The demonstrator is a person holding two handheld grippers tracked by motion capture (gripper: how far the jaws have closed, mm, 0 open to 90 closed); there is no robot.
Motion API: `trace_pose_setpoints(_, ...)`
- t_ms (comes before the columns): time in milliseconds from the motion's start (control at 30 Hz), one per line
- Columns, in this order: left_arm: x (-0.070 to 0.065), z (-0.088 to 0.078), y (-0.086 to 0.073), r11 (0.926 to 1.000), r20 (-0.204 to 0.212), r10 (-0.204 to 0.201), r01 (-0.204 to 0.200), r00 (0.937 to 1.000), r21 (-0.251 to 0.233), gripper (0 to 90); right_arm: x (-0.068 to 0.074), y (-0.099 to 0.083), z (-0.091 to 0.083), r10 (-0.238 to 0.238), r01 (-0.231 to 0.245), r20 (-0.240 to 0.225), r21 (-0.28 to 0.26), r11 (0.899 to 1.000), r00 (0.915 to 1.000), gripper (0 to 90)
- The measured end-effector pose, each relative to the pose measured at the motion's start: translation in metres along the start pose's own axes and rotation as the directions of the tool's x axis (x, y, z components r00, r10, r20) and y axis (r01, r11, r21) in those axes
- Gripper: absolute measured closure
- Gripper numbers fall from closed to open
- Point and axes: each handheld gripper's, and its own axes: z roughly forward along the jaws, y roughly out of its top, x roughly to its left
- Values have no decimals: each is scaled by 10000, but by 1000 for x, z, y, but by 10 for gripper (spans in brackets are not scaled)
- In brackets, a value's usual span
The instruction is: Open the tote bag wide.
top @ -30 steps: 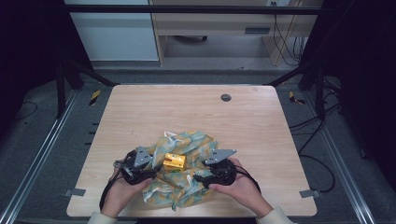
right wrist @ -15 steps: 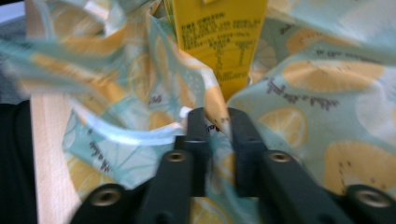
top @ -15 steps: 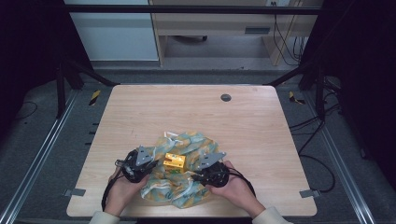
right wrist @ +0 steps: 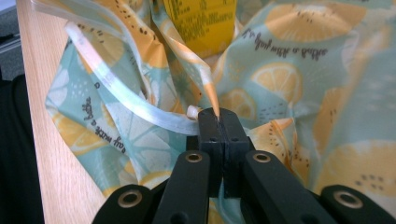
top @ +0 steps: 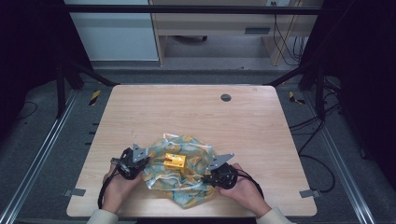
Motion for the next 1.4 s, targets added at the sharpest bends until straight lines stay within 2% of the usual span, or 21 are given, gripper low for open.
trace_pose_setpoints(67, 1, 1, -1, 9999, -21, -15, 15, 10000, 116, 880, 0, -2, 0, 93, -93, -49, 23, 10000, 9999, 900)
trace_pose_setpoints(300, 7, 2, -4, 9993, -193, -253, 258, 9995, 268, 885, 1, -6, -1, -90, 89, 17, 346, 9994, 10000, 900)
trace_pose_setpoints(467, 8, 2, -5, 9989, -311, -131, 145, 9994, 436, 886, 0, -7, -2, -161, 159, 36, 433, 9989, 9999, 900)
trace_pose_setpoints(900, 11, -1, -7, 9988, -269, -404, 411, 9988, 268, 877, -1, -11, -4, -12, 14, -37, 403, 9992, 10000, 900)
trace_pose_setpoints(967, 11, -4, -6, 9989, -222, -460, 460, 9987, -14, 836, -1, -11, -5, -142, 141, 6, 348, 9993, 9999, 900)
trace_pose_setpoints(1067, 8, -12, -3, 9956, -222, -631, 614, 9978, -709, 695, 0, -10, -6, -376, 376, -14, 265, 9989, 9993, 892)
trace_pose_setpoints(1133, 5, -15, -1, 9935, -160, -695, 677, 9975, -919, 627, 1, -8, -6, -584, 584, 4, 90, 9983, 9983, 865)
trace_pose_setpoints(1200, 0, -15, -2, 9945, 59, -659, 661, 9978, -813, 565, 3, -7, -6, -610, 610, 0, -4, 9981, 9981, 851)
trace_pose_setpoints(1300, -8, -17, -5, 9978, 269, -418, 431, 9988, -504, 522, 5, -6, -6, -712, 712, -60, -73, 9974, 9974, 825)
trace_pose_setpoints(1400, -15, -21, -6, 9993, 295, -133, 143, 9995, -356, 494, 6, -5, -5, -805, 805, -12, -183, 9966, 9968, 751)
